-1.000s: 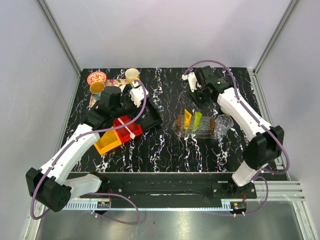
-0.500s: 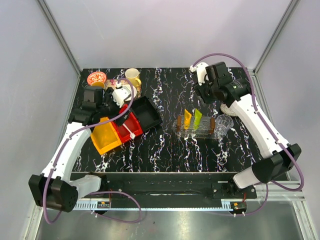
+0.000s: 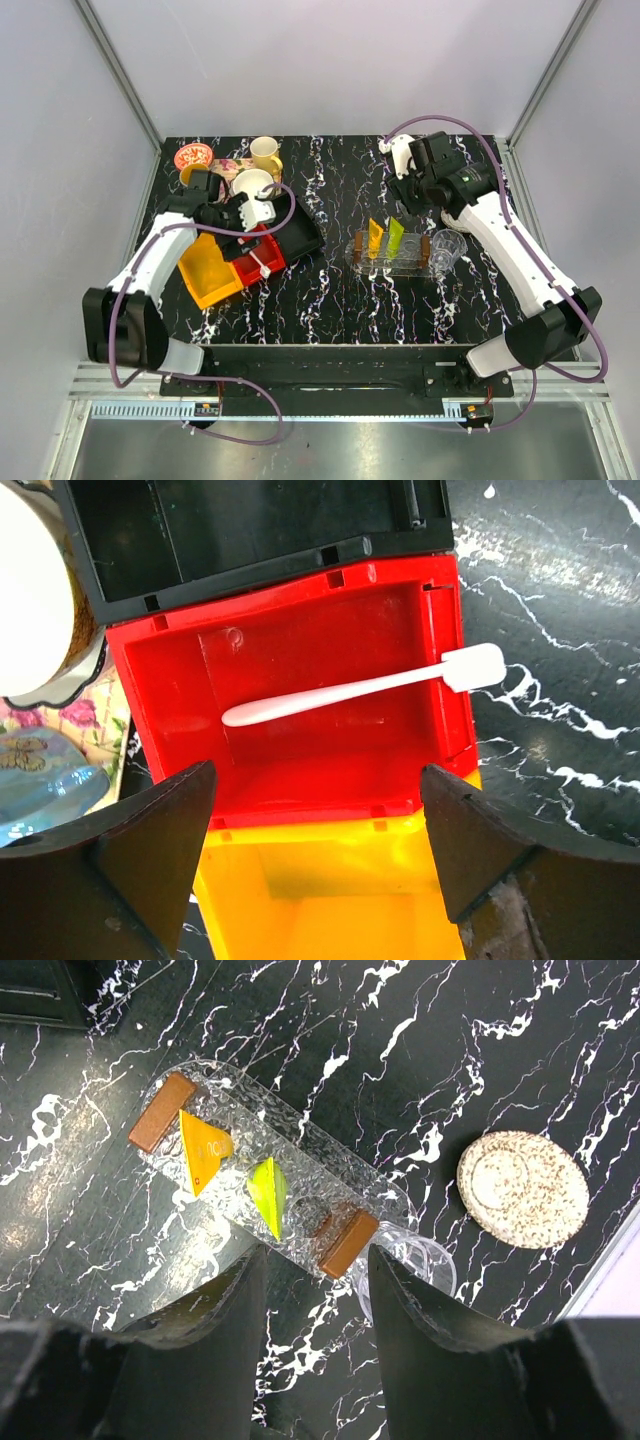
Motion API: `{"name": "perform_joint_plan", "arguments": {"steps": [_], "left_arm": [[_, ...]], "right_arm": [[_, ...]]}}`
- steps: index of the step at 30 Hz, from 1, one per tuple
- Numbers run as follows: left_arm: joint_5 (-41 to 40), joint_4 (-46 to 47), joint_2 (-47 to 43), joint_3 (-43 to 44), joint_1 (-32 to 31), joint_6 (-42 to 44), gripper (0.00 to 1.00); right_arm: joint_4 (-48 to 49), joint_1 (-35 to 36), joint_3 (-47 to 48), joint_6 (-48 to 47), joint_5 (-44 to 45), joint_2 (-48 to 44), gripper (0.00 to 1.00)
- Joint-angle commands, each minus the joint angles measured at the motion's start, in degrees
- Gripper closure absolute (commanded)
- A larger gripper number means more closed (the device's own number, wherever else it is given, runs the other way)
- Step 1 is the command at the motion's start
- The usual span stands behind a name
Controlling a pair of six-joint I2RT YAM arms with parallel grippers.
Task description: Prepare toiletry sets of a toothbrush and toothpaste on the tray
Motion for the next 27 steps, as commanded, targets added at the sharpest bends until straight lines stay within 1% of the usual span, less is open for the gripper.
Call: {"name": "perform_joint_plan", "arguments": {"steps": [1,3,5,9,14,27], "left_arm": [[3.44,-3.60,5.04,6.62,0.45,9.63,0.14],[3.78,-5.87,6.90,9.09,0.45,11.48,0.16],[3.53,-6.24,8.92,10.32,0.36,12.71,0.16],[1.42,-6.76,11.74,10.50,-0.43,14.47,0.17],[-0.43,-6.59,13.67,8.84,-1.22,17.01,0.18],[-6.05,-2.73,17.72,4.88,-4.82,18.78,0.17]], "right_arm": [[2.05,0.43,-0.41,-0.58,-0.78,-2.55,0.50],[2.05,0.52,-0.58,-0.75,-0.78,-2.55,0.50],[2.14,0.43,-1.11,-0.75,-0.70,-2.38,0.50],[2.67,0.43,-1.73,-0.84,-1.22,-1.85,0.50],[2.93,0.52,-2.17,-0.67,-1.84,-1.15,0.51],[3.19,0.52,-3.49,-0.49,-2.28,-1.32,0.51]]}}
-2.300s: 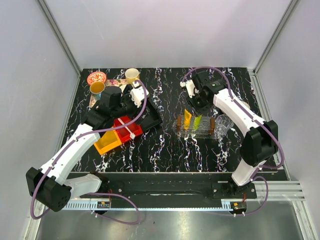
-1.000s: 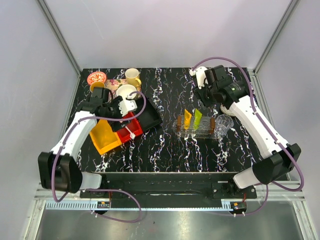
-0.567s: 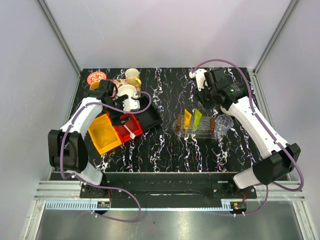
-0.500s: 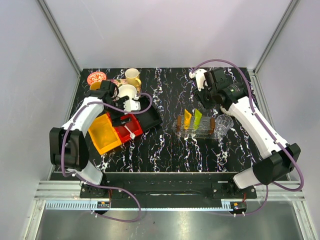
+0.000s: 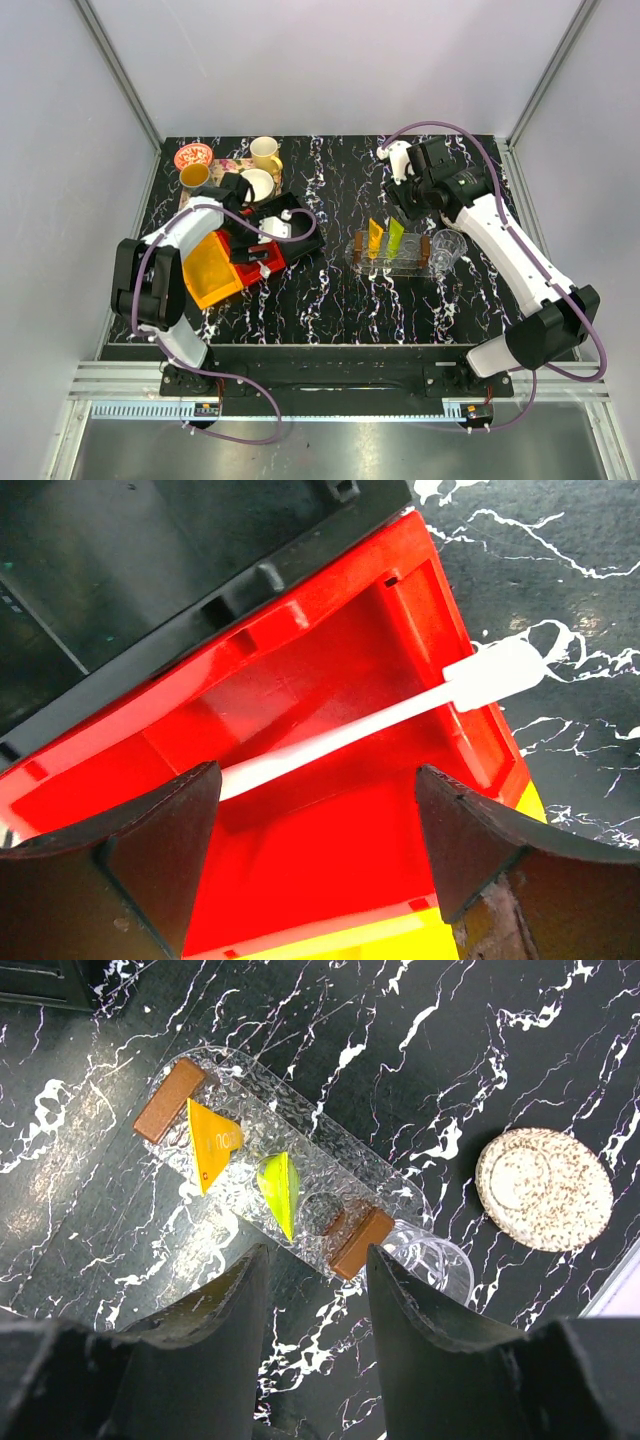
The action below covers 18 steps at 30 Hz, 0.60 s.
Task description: Prepare toiletry sets of a toothbrush and toothpaste on the tray
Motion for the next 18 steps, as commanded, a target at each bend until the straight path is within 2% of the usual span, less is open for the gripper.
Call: {"name": "perform_joint_plan", "arguments": {"steps": [1,18], "left_arm": [[-2.16,2.28,0.89,-1.20,-0.84,2.06,0.17],[-5.33,10.19,2.56,-4.28,-2.07,1.79,0.18]], "right_arm": [[1.90,0.43,-0.40,-0.34,-0.75,-0.95,0.51],[1.99,0.52,-0.76,-0.25,-0.75,-0.51,0.51]]}}
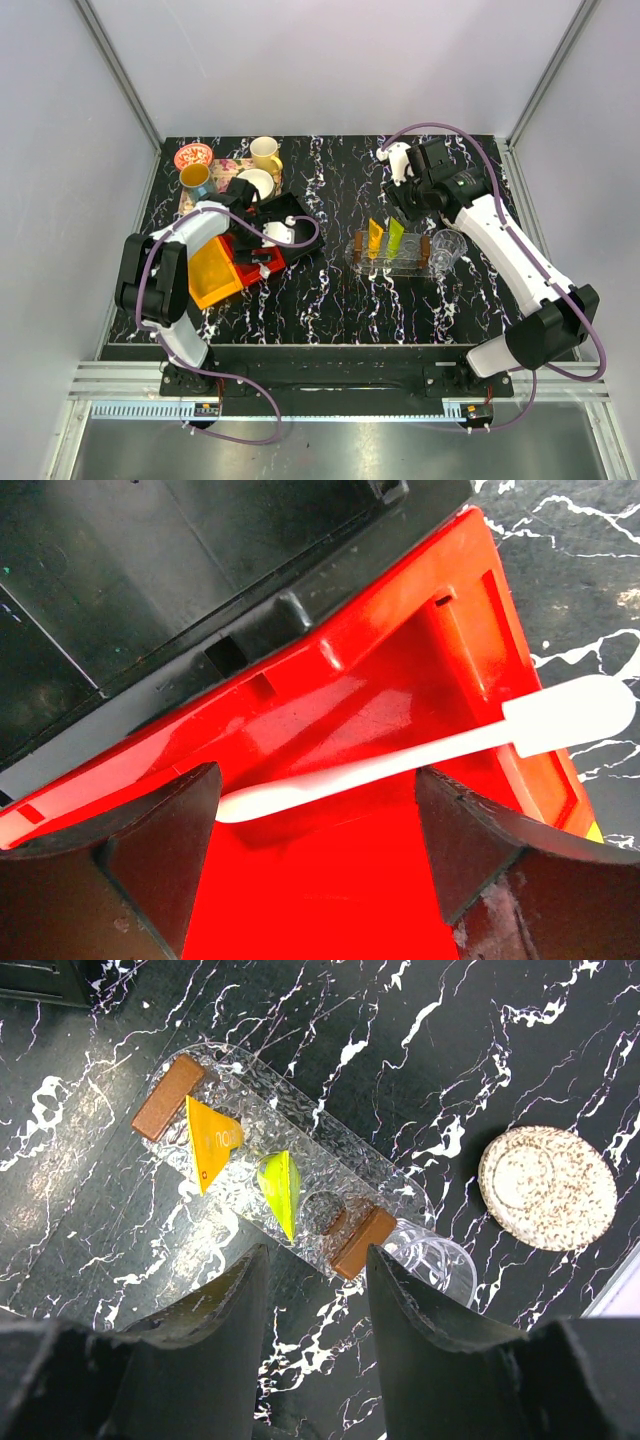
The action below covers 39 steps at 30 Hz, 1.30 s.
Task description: Prepare toiletry sets of a toothbrush and toothpaste on the tray
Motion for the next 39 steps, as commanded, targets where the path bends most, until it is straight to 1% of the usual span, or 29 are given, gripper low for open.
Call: {"name": "perform_joint_plan", "arguments": {"steps": [1,14,23,28,37,39], "left_arm": [[-0.52,3.44,0.42,-0.91,-0.17,1.18,0.18],[0.09,5.29,1.04,-1.79,-0.52,0.21,0.24],[1.50,6.08,-0.11,-2.41,-0.44,-0.93,0.30],[1.94,6.08,-0.11,-2.23,-0.44,-1.45,0.37],[3.34,5.82,-1.42,-0.56,-0.44,-3.83,0.45],[3.35,5.55,-1.78,-0.56,-0.44,-4.00,0.48]], "right_arm": [[1.53,0.41,-0.01,-0.25,-0.86,-0.42,0.51],[1.71,0.41,-0.10,-0.42,-0.68,0.46,0.52],[1.62,0.41,-0.19,-0.42,-0.68,0.81,0.51],[1.71,0.41,-0.54,-0.51,-0.42,0.63,0.52],[1.71,0.50,-0.89,-0.60,-0.07,0.46,0.52],[1.71,0.41,-0.89,-0.60,-0.07,0.54,0.52]]}}
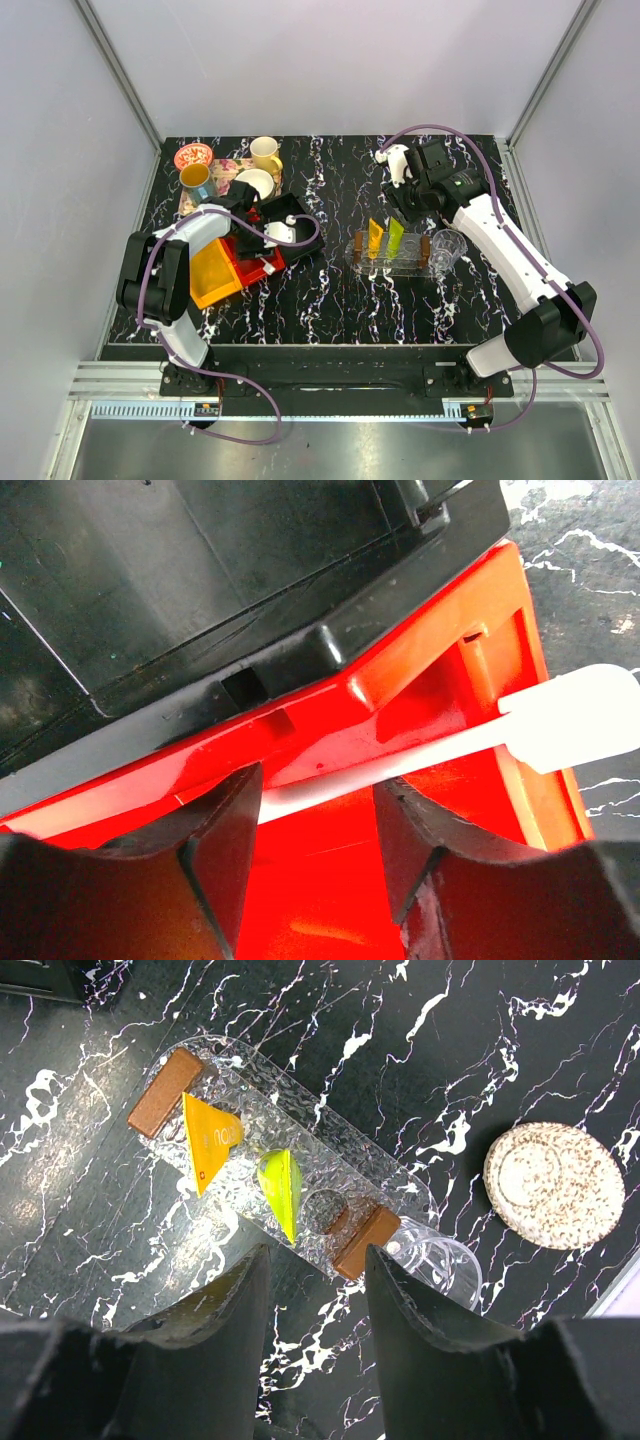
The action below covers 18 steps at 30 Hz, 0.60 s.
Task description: Prepare toiletry sets of a toothbrush and toothpaste on the tray
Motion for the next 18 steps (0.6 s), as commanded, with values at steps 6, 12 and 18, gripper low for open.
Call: {"name": "perform_joint_plan", "arguments": {"steps": [6,12,18], "left_arm": [[2.65,-0.31,-3.73,1.98,-0.22,-1.25,0.56],[3.79,-1.80,-5.05,2.77,-0.22,-1.60,0.64],[3.44,-2.25,-4.96,2.41,-0.31,-1.17,0.55]], "right_arm": [[1.62,0.41,0.00,-0.58,-0.26,-0.07,0.52],[1.45,0.41,0.00,-0.49,-0.18,-0.07,0.52],[1.53,0.41,-0.17,-0.40,-0.27,-0.33,0.52]]}}
